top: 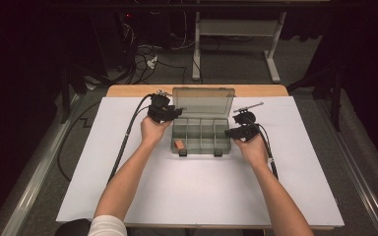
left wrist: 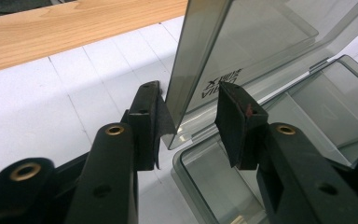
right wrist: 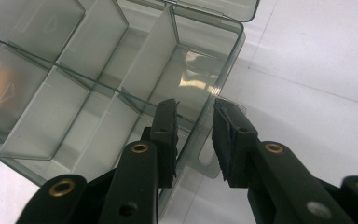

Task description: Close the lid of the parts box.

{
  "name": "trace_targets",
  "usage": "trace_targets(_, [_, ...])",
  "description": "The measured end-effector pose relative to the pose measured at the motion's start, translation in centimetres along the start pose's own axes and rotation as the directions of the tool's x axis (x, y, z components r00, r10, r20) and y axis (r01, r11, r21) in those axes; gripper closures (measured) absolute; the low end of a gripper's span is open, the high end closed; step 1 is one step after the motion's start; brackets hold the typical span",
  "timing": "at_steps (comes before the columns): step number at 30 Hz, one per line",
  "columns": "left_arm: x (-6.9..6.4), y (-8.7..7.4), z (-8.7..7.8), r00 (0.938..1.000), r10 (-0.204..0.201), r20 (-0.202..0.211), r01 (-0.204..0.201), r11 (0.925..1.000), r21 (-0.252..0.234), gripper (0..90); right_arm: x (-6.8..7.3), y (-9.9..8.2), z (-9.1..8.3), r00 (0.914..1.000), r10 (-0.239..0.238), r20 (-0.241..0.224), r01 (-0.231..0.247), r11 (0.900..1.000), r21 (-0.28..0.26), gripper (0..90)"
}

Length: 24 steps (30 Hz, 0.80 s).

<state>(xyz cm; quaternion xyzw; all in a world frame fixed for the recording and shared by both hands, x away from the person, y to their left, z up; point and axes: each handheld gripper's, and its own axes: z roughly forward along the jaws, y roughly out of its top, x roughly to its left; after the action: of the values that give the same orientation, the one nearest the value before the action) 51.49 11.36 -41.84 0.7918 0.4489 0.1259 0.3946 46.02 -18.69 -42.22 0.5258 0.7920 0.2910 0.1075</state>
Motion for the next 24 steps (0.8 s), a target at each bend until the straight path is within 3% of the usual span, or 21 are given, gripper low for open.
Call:
trace_targets(14, [-0.1,0.3,-1.6,0.9999,0.005,0.014,-0.004,0.9996,-0.027,61.6,0.1,0.0,0.0,0.9999,-0.011,0.005,0.011,0.9999,0.002,70.7])
trace_targets(24, [-0.1,-0.4,-1.9,0.9993,-0.023,0.03,0.024,0.9986,-0.046,61.8,0.3,0.1,0.0,0.9998,-0.011,0.013,0.011,0.9999,0.005,70.9])
